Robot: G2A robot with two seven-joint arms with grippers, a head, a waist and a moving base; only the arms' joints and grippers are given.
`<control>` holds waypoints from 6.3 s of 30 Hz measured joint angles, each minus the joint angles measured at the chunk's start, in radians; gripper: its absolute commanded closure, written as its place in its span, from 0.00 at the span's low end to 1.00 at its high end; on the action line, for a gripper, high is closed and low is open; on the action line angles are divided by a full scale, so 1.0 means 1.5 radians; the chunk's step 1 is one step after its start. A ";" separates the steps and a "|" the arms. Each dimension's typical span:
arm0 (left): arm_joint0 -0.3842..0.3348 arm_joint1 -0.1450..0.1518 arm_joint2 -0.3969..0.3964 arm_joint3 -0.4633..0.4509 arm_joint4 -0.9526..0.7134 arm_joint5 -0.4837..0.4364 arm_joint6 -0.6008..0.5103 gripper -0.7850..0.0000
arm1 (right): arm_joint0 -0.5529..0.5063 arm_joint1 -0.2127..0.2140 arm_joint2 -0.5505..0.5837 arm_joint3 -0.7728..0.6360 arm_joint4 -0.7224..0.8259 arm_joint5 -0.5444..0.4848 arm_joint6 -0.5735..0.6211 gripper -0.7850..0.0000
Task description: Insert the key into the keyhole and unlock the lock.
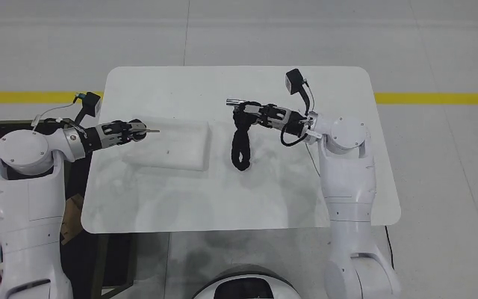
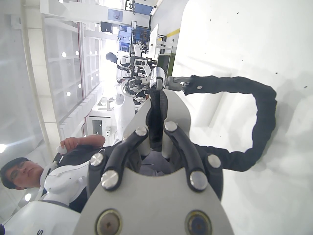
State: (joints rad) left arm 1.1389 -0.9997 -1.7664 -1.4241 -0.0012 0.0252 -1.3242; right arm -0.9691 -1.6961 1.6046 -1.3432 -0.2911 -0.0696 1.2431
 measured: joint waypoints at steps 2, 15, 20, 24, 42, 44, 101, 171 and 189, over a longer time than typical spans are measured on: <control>0.013 -0.002 -0.006 -0.015 -0.013 -0.008 0.013 1.00 | -0.035 0.001 -0.012 -0.037 0.016 -0.011 -0.008 1.00; 0.070 -0.024 0.086 -0.056 -0.293 -0.150 0.061 1.00 | -0.104 0.040 -0.013 -0.111 0.159 -0.082 0.128 1.00; 0.067 -0.024 0.089 -0.054 -0.289 -0.156 0.062 1.00 | -0.103 0.048 -0.008 -0.130 0.057 -0.121 0.119 1.00; 0.067 -0.024 0.089 -0.054 -0.289 -0.156 0.062 1.00 | -0.126 0.056 -0.011 -0.160 0.068 -0.140 0.100 1.00; 0.143 -0.024 0.050 -0.129 -0.361 -0.235 0.129 1.00 | -0.167 0.097 -0.055 -0.258 -0.045 -0.336 -0.094 1.00; 0.143 -0.024 0.050 -0.129 -0.360 -0.235 0.129 1.00 | -0.167 0.097 -0.054 -0.258 -0.046 -0.335 -0.094 1.00; 0.138 -0.066 0.204 -0.116 -0.354 -0.350 0.213 1.00 | -0.208 0.157 -0.188 -0.240 0.071 -0.308 -0.235 1.00; 0.157 -0.076 0.221 -0.259 1.241 -0.559 1.206 1.00 | -0.222 0.212 -0.200 -0.275 0.075 -0.234 -0.310 1.00; 0.158 -0.082 0.200 -0.064 0.808 -0.677 1.179 0.00 | -0.222 0.232 -0.176 -0.252 -0.108 -0.150 -0.333 1.00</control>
State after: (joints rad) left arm 1.3760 -1.1228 -1.4662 -1.5203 1.2115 -0.9904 0.4450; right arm -1.3027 -1.3483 1.3403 -1.7205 -0.4524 -0.2948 0.7440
